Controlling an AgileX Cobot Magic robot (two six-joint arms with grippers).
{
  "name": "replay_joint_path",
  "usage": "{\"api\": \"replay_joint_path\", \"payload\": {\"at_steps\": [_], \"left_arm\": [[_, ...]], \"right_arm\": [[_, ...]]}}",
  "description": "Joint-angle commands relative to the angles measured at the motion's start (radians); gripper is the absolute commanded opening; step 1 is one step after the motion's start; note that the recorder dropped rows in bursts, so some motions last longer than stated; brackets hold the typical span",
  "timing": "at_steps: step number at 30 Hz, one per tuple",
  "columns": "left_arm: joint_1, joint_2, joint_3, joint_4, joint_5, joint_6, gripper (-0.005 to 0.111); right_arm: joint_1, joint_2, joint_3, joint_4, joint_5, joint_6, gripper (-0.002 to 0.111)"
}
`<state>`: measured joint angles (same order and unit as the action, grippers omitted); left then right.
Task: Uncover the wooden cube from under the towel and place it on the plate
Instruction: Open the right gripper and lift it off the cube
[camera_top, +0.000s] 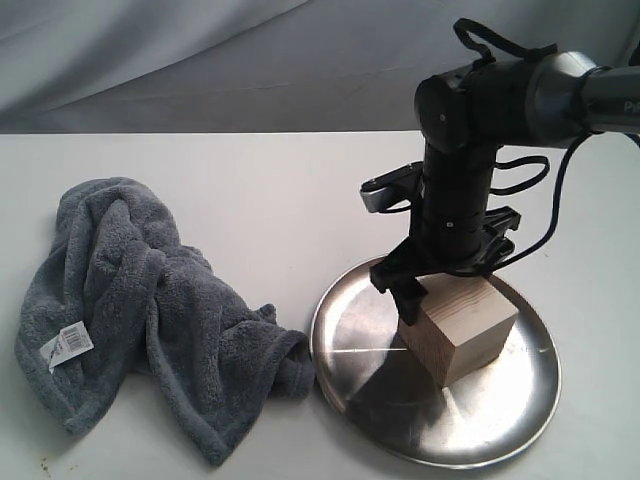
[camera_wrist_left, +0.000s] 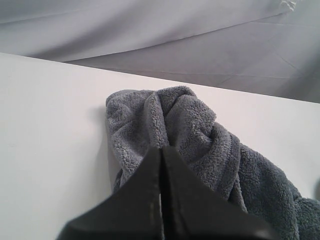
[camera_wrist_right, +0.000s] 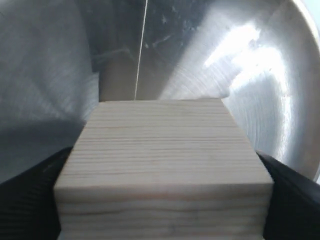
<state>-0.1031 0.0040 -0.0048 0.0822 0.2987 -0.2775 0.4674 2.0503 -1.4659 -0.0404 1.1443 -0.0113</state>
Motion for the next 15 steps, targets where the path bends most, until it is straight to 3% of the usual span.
{"api": "replay_joint_path", "payload": {"at_steps": [1, 15], "left_arm": [[-0.005, -0.004, 0.005, -0.005, -0.007, -0.001, 0.000], [-0.005, -0.004, 0.005, -0.005, -0.007, 0.001, 0.000]], "right_arm": [[0.000, -0.036, -0.001, -0.002, -0.031, 0.000, 0.081], [0.000, -0.136, -0.001, -0.018, -0.049, -0.019, 0.077]]}}
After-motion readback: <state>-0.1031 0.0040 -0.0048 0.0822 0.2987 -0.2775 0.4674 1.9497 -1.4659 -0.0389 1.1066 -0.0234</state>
